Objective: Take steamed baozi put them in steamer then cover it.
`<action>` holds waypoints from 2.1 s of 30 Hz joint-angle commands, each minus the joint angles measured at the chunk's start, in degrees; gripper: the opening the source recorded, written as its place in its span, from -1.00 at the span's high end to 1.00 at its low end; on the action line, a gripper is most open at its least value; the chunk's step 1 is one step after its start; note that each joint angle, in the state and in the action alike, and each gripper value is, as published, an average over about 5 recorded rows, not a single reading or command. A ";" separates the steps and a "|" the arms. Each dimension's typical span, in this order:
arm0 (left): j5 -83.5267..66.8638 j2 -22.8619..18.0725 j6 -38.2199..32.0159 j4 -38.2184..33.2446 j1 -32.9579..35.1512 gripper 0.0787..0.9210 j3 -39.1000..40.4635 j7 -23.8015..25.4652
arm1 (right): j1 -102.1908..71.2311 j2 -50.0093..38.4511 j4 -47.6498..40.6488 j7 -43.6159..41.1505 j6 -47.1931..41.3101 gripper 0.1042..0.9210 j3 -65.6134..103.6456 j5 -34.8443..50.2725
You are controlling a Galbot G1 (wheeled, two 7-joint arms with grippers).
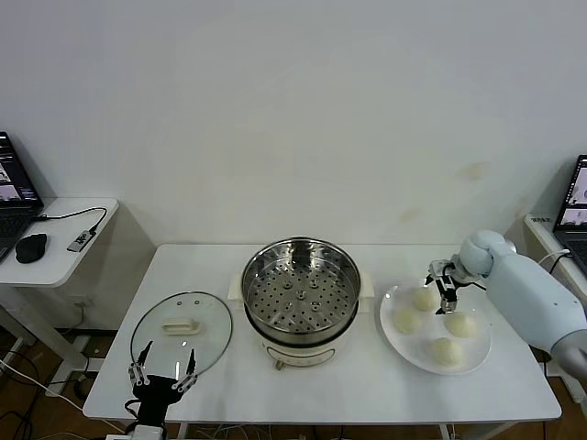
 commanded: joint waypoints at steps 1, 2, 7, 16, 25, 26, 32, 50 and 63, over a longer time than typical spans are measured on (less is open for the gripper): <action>0.12 0.02 -0.04 -0.03 0.04 -0.77 -0.02 -0.03 | 0.34 1.09 -1.49 0.19 0.18 -0.67 -0.16 -1.30; 0.15 0.00 -0.05 -0.09 0.07 -0.77 -0.02 -0.04 | 0.29 1.19 -1.67 0.39 0.16 -0.65 -0.02 -1.29; 0.35 -0.04 -0.10 -0.32 0.29 -0.77 0.01 -0.08 | 0.14 1.72 -2.20 1.17 0.14 -0.57 0.69 -1.30; 0.52 -0.19 -0.12 -0.63 0.53 -0.77 -0.05 -0.14 | -0.35 1.22 -1.40 0.97 -0.25 -0.36 0.63 -1.45; 0.53 -0.12 0.01 -1.00 0.57 -0.77 0.00 -0.19 | -0.07 -1.30 1.85 0.27 -0.47 -0.23 -0.22 1.22; 0.53 -0.12 0.03 -1.01 0.54 -0.77 0.01 -0.19 | 0.27 -1.96 2.66 0.15 -0.64 -0.23 -0.57 2.04; -0.46 0.16 0.29 -0.97 0.12 -0.77 0.03 -0.24 | 4.42 -8.28 11.35 -0.86 -3.02 -0.24 -5.42 11.45; -26.03 0.84 -5.50 2.81 -2.55 -0.77 0.05 -0.39 | 36.68 -10.88 24.72 -0.63 -5.64 -0.24 -30.23 39.00; -26.13 1.14 -7.69 2.80 -2.44 -0.77 -1.34 0.13 | 43.29 6.31 21.27 3.61 1.77 -0.26 -41.58 43.23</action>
